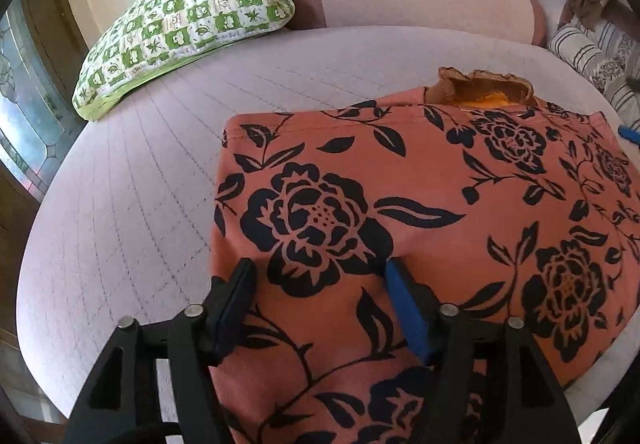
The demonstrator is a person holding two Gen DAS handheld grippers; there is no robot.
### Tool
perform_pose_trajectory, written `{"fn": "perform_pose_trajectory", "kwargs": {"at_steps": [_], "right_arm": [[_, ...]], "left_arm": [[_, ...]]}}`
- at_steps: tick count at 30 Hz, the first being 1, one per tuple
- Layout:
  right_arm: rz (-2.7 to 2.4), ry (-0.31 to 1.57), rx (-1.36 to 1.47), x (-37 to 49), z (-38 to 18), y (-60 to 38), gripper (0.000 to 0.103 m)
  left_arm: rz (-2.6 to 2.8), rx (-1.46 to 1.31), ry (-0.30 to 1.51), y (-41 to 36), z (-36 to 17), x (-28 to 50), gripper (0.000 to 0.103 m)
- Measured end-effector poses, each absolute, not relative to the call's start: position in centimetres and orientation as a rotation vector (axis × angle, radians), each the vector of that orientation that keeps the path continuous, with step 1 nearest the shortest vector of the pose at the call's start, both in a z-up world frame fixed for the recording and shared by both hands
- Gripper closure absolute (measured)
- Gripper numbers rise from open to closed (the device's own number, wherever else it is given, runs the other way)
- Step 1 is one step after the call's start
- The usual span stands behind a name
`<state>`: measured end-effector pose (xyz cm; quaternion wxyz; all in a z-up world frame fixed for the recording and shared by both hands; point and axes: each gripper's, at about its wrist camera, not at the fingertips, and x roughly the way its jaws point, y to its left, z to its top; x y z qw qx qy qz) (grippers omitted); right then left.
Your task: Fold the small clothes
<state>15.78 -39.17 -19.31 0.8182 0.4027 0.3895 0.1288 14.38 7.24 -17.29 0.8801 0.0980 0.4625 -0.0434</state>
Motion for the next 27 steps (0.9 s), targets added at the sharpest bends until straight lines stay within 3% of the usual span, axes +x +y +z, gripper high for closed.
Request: {"fn": "perform_pose_trajectory", "kwargs": {"at_steps": [3,5,9,13,16,17,19,24,27], "right_arm": [[0.326,0.896,0.741,17.2,-20.2,-37.2,0.014],[0.161,1.004,0.738,17.8,-22.7,-38.2,0.022],[0.217,0.883,0.751,14.2,-18.1,-36.2,0.021],[0.421,0.891,0.679,10.2,-16.1,-31.4,0.015],[0.384,1.026,0.593,8.8,-20.3,-29.6,0.015],[0.311,1.088,0.631,8.9,-22.3,-30.3,0.020],[0.288,1.006,0.762,7.9,-22.4,-31.8,0.020],[0.367,0.932,0.742,6.9,-18.8,-31.3,0.015],[0.282,1.039,0.749,7.1,-23.1,-32.5,0.019]], "left_arm": [[-0.074,0.184,0.982,7.4,-16.7,14.1,0.033],[-0.069,0.195,1.007,7.4,-15.9,13.9,0.033],[-0.044,0.174,0.972,8.2,-13.9,12.7,0.033],[-0.036,0.136,0.968,8.4,-13.2,10.9,0.033],[-0.039,0.143,0.987,8.2,-13.2,9.8,0.033],[-0.041,0.149,0.985,8.1,-13.1,9.3,0.033],[-0.036,0.168,0.961,8.1,-12.4,8.2,0.032],[-0.018,0.143,0.967,8.5,-12.1,8.2,0.030],[-0.023,0.150,0.973,8.3,-12.0,8.2,0.030]]}}
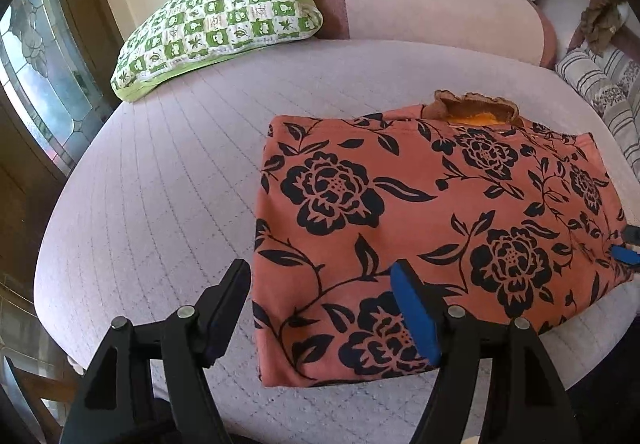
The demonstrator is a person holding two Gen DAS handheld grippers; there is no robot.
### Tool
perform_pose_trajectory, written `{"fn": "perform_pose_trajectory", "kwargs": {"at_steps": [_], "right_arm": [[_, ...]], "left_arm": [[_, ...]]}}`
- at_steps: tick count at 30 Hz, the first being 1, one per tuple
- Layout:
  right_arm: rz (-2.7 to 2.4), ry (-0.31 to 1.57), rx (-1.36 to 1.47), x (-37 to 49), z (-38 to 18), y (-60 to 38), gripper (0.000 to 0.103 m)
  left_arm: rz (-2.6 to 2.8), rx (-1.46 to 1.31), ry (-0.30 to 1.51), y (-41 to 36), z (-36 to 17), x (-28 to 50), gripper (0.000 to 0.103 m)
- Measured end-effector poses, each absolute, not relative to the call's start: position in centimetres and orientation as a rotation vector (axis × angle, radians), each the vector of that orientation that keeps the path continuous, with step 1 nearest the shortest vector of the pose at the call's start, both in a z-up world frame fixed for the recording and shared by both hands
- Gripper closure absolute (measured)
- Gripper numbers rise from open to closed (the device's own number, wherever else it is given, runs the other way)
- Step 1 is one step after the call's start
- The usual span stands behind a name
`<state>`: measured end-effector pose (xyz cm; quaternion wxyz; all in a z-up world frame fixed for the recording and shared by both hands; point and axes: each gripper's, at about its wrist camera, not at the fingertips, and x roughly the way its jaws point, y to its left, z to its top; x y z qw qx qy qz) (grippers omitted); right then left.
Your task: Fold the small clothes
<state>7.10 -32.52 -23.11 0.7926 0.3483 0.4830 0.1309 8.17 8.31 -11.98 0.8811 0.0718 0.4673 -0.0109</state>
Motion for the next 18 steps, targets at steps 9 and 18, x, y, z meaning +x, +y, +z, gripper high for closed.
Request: {"fn": "perform_pose_trajectory", "kwargs": {"at_steps": [9,18], "right_arm": [[0.152,0.910,0.653,5.6,-19.3,-36.6,0.018],[0.080,0.968,0.686,9.4,-22.6,-41.8,0.018]], "left_arm": [[-0.051,0.137,0.971,6.8,-12.2,9.2,0.030],[-0.064,0.233,1.004,4.4,-16.5,11.1,0.019]]}}
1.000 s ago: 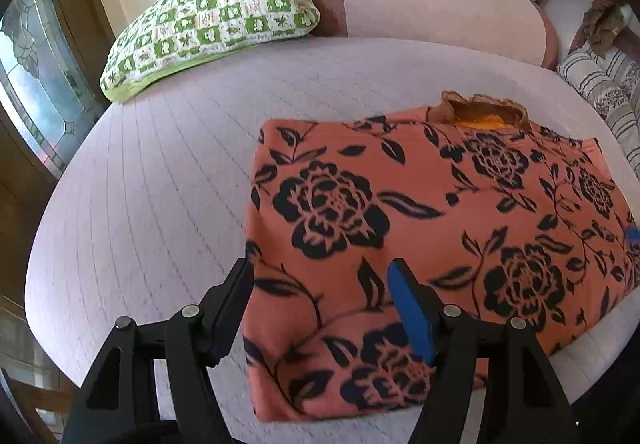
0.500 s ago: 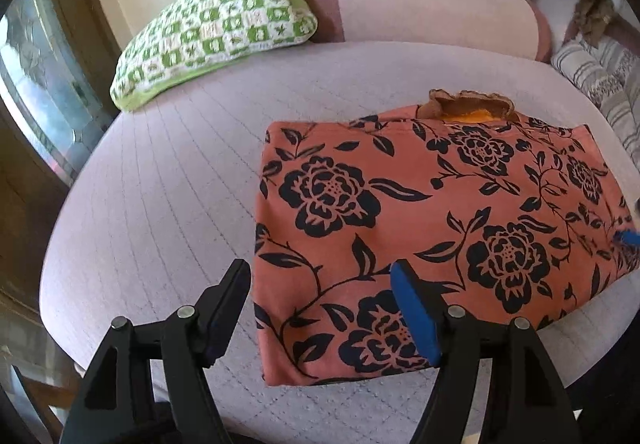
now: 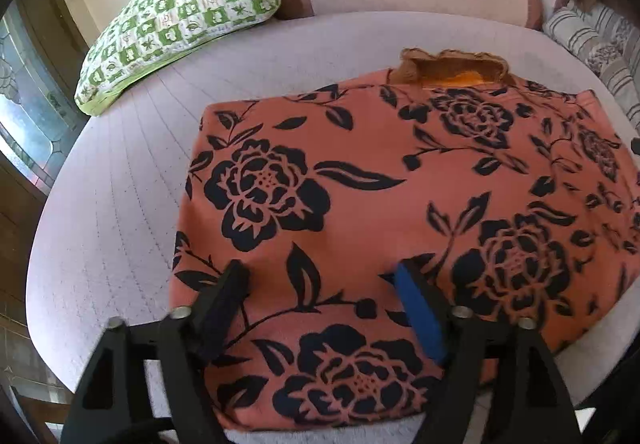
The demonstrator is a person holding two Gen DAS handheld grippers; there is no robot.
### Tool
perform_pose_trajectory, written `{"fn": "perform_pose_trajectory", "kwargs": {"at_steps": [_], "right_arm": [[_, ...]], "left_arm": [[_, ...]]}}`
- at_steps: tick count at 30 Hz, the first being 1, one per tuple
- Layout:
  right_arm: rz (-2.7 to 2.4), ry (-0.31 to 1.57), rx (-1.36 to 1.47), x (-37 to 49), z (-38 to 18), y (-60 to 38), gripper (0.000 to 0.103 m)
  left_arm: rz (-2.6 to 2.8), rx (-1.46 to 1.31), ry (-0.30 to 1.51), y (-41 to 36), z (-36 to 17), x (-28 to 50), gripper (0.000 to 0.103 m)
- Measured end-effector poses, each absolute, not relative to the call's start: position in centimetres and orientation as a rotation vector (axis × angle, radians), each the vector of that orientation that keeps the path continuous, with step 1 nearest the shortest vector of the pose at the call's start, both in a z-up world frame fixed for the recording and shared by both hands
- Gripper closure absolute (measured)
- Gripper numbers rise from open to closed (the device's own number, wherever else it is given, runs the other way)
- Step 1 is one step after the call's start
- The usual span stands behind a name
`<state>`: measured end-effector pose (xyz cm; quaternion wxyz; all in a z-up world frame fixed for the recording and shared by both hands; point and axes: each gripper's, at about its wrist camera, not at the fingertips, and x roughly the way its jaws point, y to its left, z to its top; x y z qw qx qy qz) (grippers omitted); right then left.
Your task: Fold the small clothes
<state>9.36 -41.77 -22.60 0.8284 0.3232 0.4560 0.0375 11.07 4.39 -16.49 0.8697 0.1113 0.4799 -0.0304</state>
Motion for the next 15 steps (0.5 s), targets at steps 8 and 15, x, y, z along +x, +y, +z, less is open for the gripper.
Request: {"fn": "perform_pose_trajectory", "kwargs": {"at_steps": [8,15], "right_arm": [[0.125,1.009,0.598,14.5,-24.1,-39.8,0.069],[-0.026,0.994,0.331,14.0,-21.6,-36.3,0.088]], "left_arm": [[-0.086,0.180,0.996,5.4,-16.7,11.3,0.013],[-0.080,0.173,0.989,5.7,-16.8,11.1,0.012]]}}
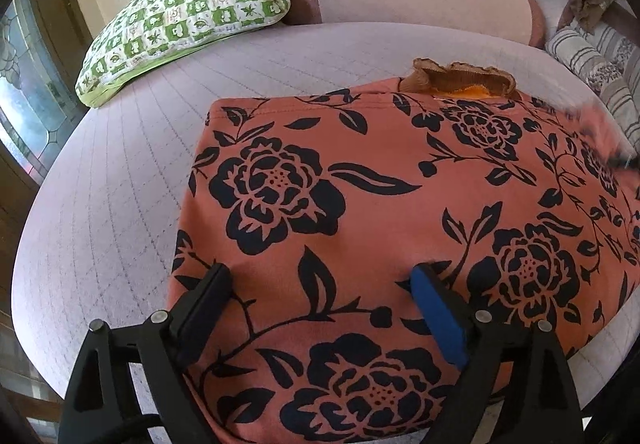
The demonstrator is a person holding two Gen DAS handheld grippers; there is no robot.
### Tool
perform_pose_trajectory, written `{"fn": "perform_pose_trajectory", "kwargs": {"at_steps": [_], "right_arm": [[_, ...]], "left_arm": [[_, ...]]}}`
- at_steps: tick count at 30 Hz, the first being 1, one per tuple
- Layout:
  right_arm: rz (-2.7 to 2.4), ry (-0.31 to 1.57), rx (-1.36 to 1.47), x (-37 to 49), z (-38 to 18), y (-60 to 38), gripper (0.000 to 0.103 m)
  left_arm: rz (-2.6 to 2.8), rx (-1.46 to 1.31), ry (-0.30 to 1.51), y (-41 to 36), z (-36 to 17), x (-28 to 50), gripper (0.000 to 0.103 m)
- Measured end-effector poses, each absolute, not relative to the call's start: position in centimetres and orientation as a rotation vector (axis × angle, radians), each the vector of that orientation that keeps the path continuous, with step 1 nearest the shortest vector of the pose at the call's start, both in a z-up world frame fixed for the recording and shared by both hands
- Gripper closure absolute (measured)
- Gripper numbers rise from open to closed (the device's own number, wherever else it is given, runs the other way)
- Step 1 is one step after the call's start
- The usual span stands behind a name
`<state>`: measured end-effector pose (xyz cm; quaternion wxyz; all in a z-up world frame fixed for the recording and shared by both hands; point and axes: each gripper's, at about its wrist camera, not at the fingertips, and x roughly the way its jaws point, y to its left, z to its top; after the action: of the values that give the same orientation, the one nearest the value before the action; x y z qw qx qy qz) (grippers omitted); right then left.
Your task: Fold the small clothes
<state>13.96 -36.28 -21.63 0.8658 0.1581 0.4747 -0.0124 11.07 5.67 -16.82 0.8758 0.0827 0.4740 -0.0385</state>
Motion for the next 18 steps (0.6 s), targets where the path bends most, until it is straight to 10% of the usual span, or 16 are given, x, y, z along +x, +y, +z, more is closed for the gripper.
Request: {"fn": "perform_pose_trajectory", "kwargs": {"at_steps": [3,5,12,13,14,18], "right_arm": [[-0.072,1.032,0.456,13.7,-23.7,-38.0,0.065],[-0.084,1.016,0.440,12.6,-21.6,-37.7,0.032],[0.059,0.787,0.261,6.7,-14.2,-32.2,0.013],[0.079,0.801,0.248,6.7,-14.7,-31.4,0.013],[0.101,0.855,0.236,7.1,-16.2,-30.7,0.013],[0.090,1.083,0.323,8.9,-22.7,-30.8,0.011]], "left_arm": [[-0.089,0.198,1.001,6.0,-15.6,10.4,0.012],[-0.060,0.180,0.928,7.4,-13.6,9.2,0.012],[0.047,-0.178,0.974,15.5,-13.3,7.5,0.012],[0.028,-0.216,1.033,16.0,-14.5,7.6,0.028],[-0.001,-0.235,1.098,16.3,-15.9,7.8,0.082],[-0.064,-0.292,1.079,16.5,-15.4,7.0,0.090]]}}
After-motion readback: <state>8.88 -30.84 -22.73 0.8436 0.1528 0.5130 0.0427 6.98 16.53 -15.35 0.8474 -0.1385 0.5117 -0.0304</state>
